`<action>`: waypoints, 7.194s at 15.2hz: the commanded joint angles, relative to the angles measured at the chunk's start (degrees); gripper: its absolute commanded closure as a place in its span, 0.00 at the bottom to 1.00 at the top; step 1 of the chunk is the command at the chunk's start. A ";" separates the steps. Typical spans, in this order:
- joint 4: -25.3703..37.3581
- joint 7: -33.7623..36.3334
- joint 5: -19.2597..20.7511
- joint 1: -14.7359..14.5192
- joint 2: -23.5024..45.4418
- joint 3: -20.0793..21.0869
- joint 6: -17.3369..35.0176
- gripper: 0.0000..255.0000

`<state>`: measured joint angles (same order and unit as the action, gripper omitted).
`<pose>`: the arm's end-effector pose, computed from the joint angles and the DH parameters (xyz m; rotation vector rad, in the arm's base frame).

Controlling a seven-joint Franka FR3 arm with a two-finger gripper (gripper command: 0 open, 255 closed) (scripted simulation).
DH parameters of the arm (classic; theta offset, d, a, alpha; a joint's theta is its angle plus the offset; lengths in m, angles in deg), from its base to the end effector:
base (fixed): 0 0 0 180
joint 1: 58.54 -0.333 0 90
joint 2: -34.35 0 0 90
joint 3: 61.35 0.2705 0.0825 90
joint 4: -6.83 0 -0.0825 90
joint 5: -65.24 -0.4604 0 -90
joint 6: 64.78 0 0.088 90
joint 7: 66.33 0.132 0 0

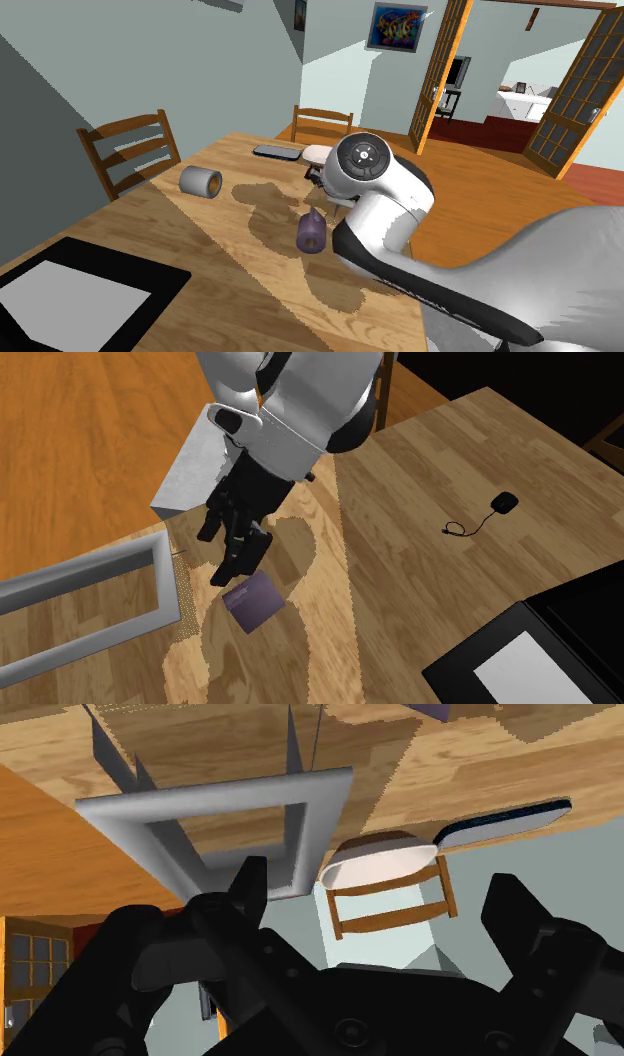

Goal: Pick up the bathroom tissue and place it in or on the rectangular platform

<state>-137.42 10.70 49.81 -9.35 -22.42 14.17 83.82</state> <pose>0.5231 0.1581 0.3436 2.3493 -1.3529 1.2639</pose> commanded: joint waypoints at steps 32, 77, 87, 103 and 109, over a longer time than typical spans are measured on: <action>3.14 -8.18 1.75 6.45 11.95 6.81 -1.33 1.00; 13.96 -32.25 10.81 6.94 20.94 -24.16 -10.51 1.00; 16.51 -37.45 14.65 13.34 29.16 -26.04 -5.38 1.00; 7.91 -31.72 18.04 18.45 31.71 -18.38 6.53 1.00; 5.99 -29.45 19.71 21.44 32.72 -14.88 9.98 1.00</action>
<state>-131.01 -18.98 69.36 11.87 10.11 -1.23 93.45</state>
